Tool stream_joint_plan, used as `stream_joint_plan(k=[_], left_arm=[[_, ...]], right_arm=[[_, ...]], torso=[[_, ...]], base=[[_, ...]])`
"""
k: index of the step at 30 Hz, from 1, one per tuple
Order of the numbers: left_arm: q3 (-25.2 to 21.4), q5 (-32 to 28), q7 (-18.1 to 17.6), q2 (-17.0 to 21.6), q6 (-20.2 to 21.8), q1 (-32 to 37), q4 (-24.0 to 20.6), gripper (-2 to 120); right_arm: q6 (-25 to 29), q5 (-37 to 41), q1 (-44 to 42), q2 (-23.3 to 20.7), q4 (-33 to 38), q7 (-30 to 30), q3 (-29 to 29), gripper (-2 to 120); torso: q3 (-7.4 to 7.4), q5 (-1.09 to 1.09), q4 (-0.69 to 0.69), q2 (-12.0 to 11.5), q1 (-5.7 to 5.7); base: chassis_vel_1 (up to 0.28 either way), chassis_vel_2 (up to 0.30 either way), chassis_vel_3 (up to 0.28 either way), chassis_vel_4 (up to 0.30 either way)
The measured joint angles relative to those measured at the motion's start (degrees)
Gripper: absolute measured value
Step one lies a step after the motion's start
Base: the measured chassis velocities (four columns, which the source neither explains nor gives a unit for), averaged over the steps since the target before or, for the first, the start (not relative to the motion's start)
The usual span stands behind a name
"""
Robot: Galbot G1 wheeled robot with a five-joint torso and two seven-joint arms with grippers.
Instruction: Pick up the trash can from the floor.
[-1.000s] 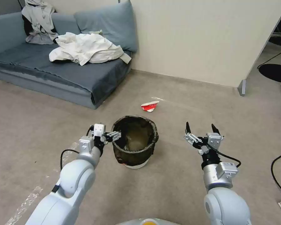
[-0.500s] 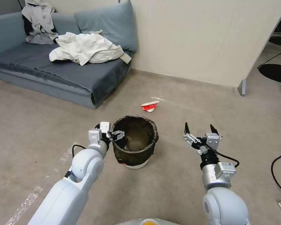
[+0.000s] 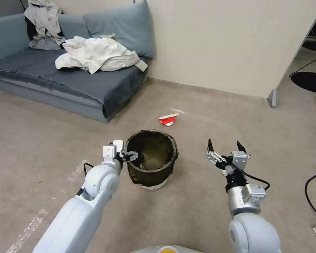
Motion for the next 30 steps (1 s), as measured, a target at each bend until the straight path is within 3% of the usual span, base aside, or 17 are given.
stream_joint_plan(k=[30], left_arm=[[3.8,-1.0,-0.9,-3.3,-0.3,-5.7,10.7,100]], right_arm=[[0.3,-0.1,0.1,0.1,-1.0,0.0,-0.1,100]], torso=[[-0.01,0.02,0.00,0.0,0.00]], base=[[0.000,0.000,0.000,0.000]])
